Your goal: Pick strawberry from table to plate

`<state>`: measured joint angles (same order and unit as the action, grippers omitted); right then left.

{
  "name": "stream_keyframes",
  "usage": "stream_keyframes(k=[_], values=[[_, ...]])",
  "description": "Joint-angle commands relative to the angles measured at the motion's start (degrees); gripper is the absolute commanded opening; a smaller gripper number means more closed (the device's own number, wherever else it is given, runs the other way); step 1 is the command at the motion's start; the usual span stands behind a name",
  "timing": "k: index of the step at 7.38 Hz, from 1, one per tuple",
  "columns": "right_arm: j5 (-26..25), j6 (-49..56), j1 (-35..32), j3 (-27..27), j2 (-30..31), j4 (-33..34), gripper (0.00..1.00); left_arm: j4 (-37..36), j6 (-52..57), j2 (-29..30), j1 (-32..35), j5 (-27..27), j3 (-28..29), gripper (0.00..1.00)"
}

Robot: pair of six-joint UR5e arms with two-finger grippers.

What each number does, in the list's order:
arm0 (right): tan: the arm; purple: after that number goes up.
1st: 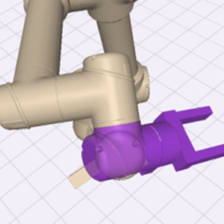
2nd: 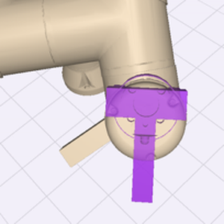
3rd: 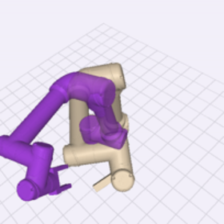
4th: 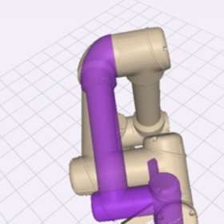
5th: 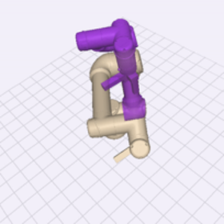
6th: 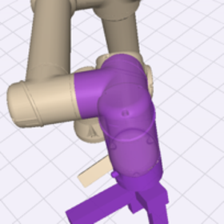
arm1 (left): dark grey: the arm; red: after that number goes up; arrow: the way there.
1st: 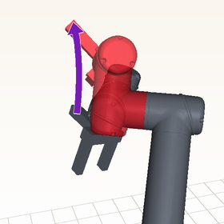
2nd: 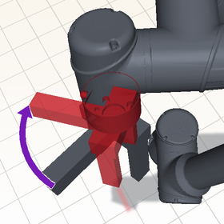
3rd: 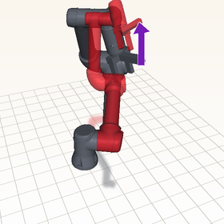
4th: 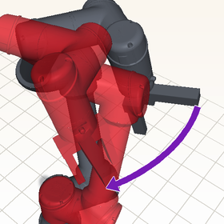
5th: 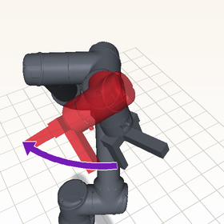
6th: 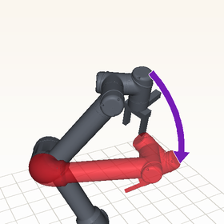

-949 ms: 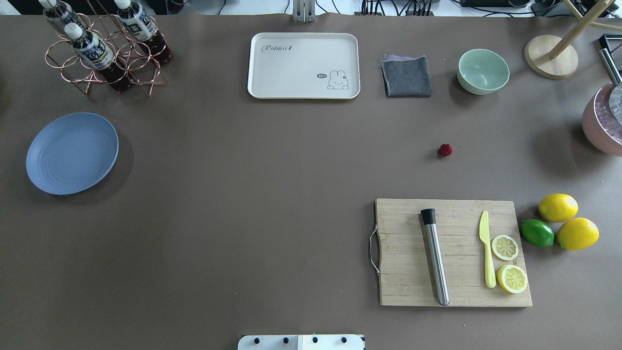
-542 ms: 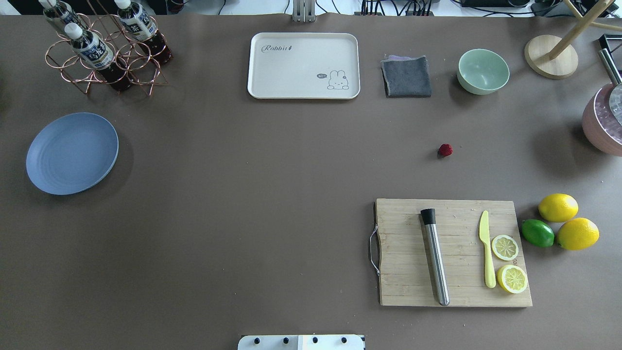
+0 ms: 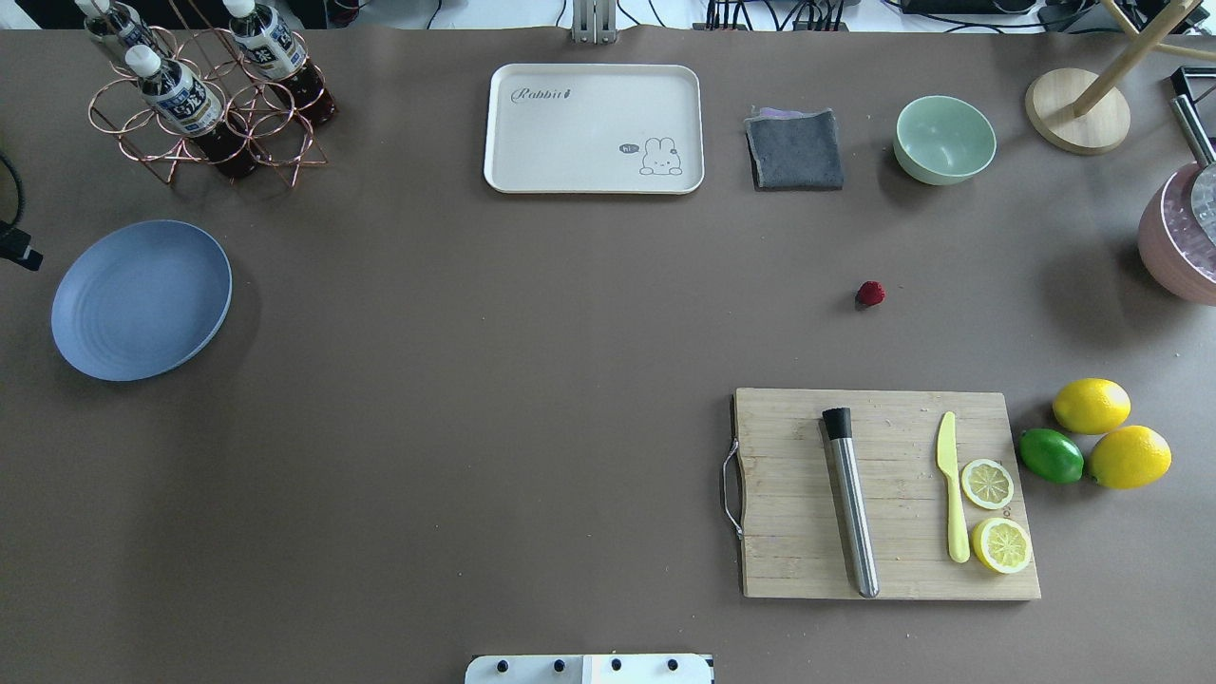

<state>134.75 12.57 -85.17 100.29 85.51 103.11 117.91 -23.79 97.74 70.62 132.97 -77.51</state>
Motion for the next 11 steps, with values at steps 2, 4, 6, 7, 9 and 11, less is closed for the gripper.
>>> stream_keyframes(k=[2,4,6,7,9,11], values=[[0.1,-0.1,0.4,0.1,0.0,0.0,1.0,5.7,-6.4,1.3,-4.3,-1.0,4.3,0.92],[0.1,-0.1,0.4,0.1,0.0,0.1,1.0,6.1,-7.0,1.7,-4.3,-1.0,5.0,0.82],[0.1,-0.2,0.4,0.1,0.0,0.1,1.0,6.5,-7.3,1.7,-4.3,-0.9,5.2,0.66],[0.1,-0.2,0.4,0.1,0.0,0.1,1.0,6.6,-7.4,1.7,-4.3,-0.9,5.3,0.62],[0.1,-0.2,0.4,0.2,0.0,0.0,1.0,8.5,-10.6,1.6,-5.0,-0.8,5.3,0.55],[0.1,-1.2,0.5,0.4,0.0,0.0,1.0,8.9,-12.6,1.7,-5.2,-0.9,5.4,0.0]])
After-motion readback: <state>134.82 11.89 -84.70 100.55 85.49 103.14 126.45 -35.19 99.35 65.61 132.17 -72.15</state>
